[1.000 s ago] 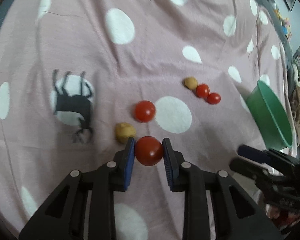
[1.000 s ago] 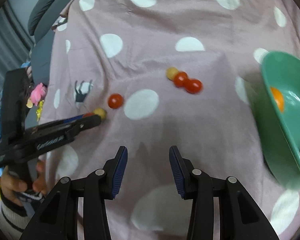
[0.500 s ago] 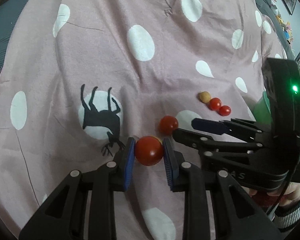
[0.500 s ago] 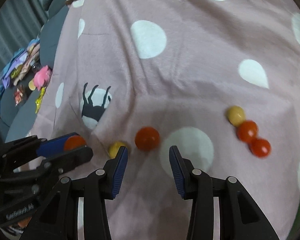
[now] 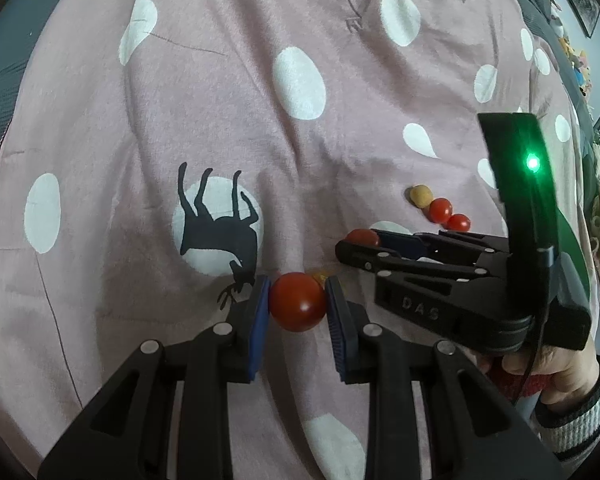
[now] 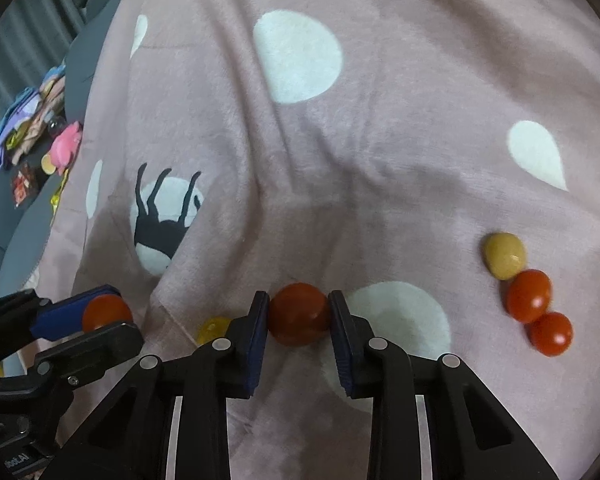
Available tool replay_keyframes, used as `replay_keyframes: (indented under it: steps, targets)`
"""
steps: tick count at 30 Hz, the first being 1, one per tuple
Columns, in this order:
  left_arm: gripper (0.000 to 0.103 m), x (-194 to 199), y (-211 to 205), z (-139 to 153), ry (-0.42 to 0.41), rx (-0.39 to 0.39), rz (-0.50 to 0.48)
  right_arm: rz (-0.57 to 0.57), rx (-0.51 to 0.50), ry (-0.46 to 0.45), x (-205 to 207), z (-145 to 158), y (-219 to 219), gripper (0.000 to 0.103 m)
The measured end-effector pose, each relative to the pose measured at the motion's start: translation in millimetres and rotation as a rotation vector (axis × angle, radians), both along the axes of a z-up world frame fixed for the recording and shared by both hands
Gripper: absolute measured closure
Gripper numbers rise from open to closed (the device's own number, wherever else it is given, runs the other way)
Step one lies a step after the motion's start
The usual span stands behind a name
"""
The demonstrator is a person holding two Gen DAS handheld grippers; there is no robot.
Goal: Organize fruits
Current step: 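Carry both red cherry tomatoes in both tools over the green bowl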
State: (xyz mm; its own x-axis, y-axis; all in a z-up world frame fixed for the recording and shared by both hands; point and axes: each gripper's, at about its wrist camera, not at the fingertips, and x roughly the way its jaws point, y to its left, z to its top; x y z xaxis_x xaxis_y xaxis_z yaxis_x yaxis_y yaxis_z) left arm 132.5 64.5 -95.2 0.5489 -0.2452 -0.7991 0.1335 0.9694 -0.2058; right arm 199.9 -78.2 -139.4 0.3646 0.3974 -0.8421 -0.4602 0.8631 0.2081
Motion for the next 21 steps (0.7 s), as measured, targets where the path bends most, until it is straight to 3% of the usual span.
replay_keyframes:
  steps: [10,21]
  targets:
    - [0.076,-23,-18,17,-0.026,0.001,-0.039,-0.056,0.112,-0.042,-47,44,-58,0.071]
    - [0.076,-55,-66,33,-0.040,-0.029,-0.145,-0.159,0.176,-0.081,-106,60,-107,0.072]
